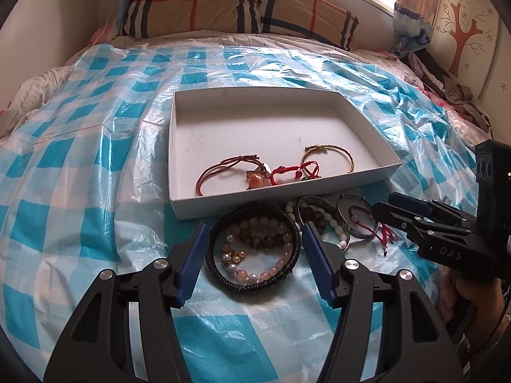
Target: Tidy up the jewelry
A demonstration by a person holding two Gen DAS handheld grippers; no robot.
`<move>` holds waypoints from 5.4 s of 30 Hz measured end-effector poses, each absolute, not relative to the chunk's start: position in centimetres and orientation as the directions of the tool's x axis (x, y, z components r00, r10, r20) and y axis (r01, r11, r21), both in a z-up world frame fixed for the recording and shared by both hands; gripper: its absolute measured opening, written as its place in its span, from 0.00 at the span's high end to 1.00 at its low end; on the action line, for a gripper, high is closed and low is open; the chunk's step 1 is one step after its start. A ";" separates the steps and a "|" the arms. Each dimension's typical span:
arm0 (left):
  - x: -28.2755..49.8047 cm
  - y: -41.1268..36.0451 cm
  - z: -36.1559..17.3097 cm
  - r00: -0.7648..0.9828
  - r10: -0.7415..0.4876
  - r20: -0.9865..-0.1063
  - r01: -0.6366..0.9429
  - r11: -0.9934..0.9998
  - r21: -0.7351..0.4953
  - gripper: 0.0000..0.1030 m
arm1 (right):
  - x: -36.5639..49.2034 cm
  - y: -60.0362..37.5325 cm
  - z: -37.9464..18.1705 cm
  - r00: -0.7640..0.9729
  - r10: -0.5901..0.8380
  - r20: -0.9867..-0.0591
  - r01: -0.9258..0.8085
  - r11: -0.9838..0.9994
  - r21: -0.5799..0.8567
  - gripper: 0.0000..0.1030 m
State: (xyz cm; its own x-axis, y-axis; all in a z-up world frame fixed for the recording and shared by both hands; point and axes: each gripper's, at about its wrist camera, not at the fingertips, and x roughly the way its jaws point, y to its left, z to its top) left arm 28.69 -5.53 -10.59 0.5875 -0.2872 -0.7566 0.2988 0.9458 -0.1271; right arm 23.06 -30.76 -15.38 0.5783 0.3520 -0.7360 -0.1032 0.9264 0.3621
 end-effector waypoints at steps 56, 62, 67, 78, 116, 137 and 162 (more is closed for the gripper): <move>31.3 -3.9 -13.1 0.540 -0.238 -0.807 0.225 0.965 -0.134 0.26 | 21.7 -30.4 -16.0 0.574 0.411 -0.708 -0.152 0.903 0.401 0.95; 31.8 -4.3 -13.7 0.526 -0.238 -0.817 0.232 0.964 -0.131 0.26 | 22.8 -30.6 -15.6 0.582 0.369 -0.725 -0.123 0.921 0.370 0.95; 31.7 -4.5 -13.9 0.526 -0.231 -0.818 0.237 0.964 -0.119 0.26 | 24.0 -30.1 -15.7 0.564 0.321 -0.761 -0.127 0.944 0.303 0.43; 31.5 -4.6 -13.9 0.528 -0.240 -0.815 0.251 0.961 -0.120 0.26 | 24.5 -30.3 -17.6 0.504 0.354 -0.788 -0.129 0.933 0.336 0.80; 32.3 -15.2 -13.1 0.420 -0.393 -0.818 0.536 0.835 -0.126 0.44 | 18.6 -31.3 -16.7 0.532 0.421 -0.735 -0.152 0.901 0.406 0.95; 28.5 -8.9 -12.1 0.469 -0.364 -0.805 0.450 0.883 -0.137 0.96 | 18.8 -29.6 -16.8 0.477 0.501 -0.722 -0.219 0.863 0.455 0.52; 27.9 -9.3 -12.0 0.479 -0.312 -0.821 0.466 0.882 -0.063 0.97 | 18.4 -30.8 -16.9 0.515 0.485 -0.707 -0.136 0.861 0.491 0.94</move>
